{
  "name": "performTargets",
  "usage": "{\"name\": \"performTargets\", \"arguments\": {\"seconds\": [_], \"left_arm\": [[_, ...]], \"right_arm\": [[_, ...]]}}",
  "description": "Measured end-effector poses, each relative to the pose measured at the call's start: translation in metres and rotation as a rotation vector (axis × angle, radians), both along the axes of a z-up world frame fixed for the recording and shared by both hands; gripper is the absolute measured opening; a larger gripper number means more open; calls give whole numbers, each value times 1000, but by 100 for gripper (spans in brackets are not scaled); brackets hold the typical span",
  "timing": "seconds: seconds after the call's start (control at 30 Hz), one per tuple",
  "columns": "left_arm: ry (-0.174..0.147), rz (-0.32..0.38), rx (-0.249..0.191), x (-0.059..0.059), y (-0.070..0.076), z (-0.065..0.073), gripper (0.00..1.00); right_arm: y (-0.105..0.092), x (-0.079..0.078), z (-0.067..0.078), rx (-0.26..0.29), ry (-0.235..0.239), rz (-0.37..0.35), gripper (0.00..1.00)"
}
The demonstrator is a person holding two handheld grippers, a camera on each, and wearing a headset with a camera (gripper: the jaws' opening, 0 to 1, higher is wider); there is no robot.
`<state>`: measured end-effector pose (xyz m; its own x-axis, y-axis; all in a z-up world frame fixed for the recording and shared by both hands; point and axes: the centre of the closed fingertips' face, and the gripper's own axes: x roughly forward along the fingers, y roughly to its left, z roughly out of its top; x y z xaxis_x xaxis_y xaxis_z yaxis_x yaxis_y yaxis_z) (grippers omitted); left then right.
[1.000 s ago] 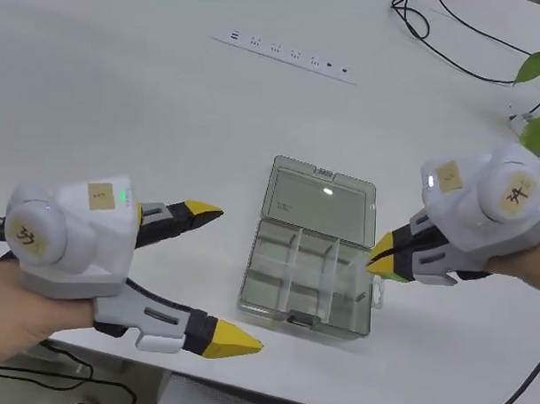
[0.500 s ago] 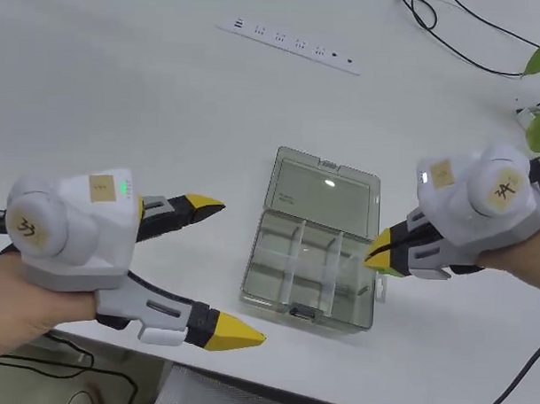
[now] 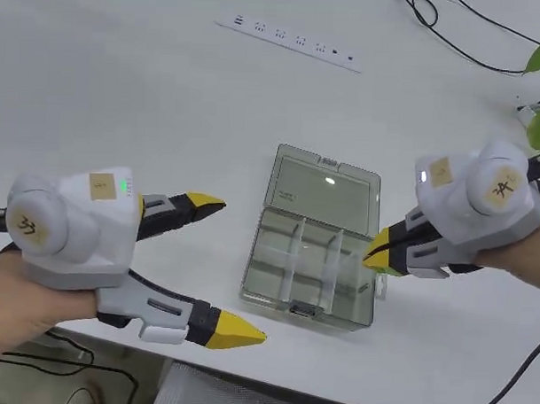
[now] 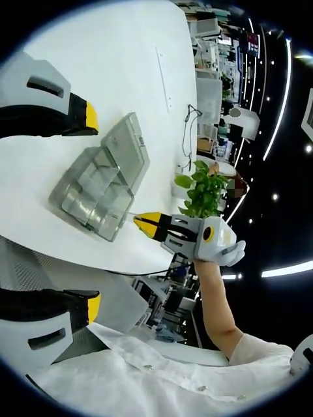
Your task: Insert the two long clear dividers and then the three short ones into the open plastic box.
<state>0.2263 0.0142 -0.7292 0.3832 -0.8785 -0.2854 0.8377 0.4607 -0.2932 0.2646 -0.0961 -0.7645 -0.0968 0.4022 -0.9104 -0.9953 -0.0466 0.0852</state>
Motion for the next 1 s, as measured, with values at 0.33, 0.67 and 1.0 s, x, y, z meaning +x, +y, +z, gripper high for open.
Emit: {"name": "performTargets", "arguments": {"seconds": [0.33,0.67,1.0], "left_arm": [[1,3,-12,0,0,1,100],[2,-1,-10,-2,0,0,100],[2,-2,-11,-1,1,1,100]], "right_arm": [[-2,2,-8,46,26,-25,2],[-3,3,-16,71,9,-12,2],[-3,4,-26,88,-18,16,2]]}}
